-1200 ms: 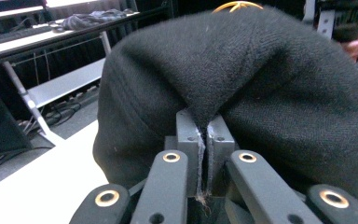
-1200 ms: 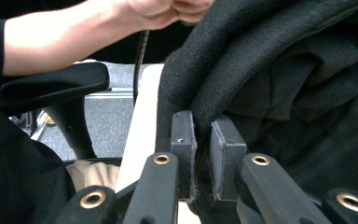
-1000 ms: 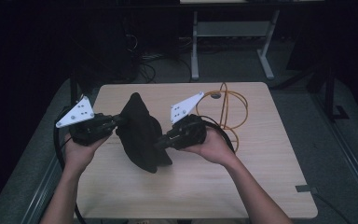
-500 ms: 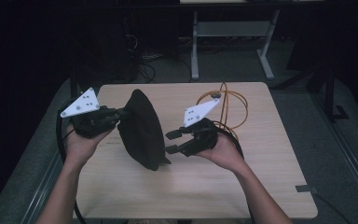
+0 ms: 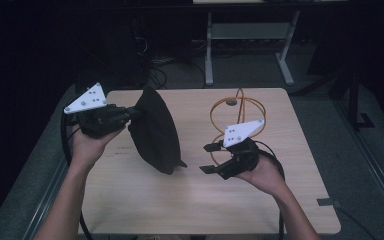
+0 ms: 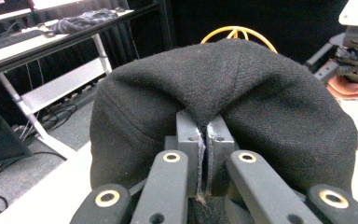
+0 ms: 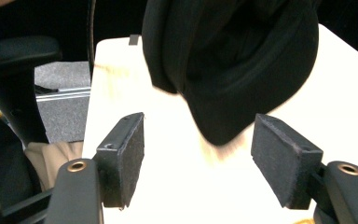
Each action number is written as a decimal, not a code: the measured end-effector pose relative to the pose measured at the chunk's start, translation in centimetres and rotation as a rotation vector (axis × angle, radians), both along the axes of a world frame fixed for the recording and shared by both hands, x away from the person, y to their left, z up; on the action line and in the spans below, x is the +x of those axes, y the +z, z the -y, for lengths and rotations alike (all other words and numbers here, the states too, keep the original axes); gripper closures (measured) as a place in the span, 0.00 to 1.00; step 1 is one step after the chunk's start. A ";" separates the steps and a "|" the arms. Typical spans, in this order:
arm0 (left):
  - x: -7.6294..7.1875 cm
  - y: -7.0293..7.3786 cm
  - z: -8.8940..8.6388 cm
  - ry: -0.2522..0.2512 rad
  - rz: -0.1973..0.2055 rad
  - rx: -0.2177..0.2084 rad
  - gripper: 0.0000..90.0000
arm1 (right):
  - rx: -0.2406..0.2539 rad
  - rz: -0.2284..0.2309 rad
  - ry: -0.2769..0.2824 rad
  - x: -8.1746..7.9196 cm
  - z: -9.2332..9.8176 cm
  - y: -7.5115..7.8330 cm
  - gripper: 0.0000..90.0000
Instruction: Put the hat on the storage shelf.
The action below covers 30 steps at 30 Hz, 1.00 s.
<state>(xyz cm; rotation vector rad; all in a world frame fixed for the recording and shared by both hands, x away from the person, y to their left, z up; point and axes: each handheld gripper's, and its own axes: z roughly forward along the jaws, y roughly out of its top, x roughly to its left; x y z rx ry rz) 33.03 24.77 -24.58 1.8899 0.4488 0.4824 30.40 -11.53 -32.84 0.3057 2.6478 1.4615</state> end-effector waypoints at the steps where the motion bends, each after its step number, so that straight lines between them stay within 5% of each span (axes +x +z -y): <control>1: 0.0 0.0 0.0 0.000 0.000 0.000 0.97 | 0.000 0.000 0.000 0.0 0.0 0.0 0.38; 12: 1.1 0.9 1.1 -0.023 -0.022 0.023 0.97 | 0.014 -0.039 -0.129 -1.9 5.8 -3.1 0.34; 30: 3.3 3.2 3.6 -0.072 -0.029 0.034 0.97 | -0.008 -0.066 -0.376 -2.4 12.7 -8.1 0.29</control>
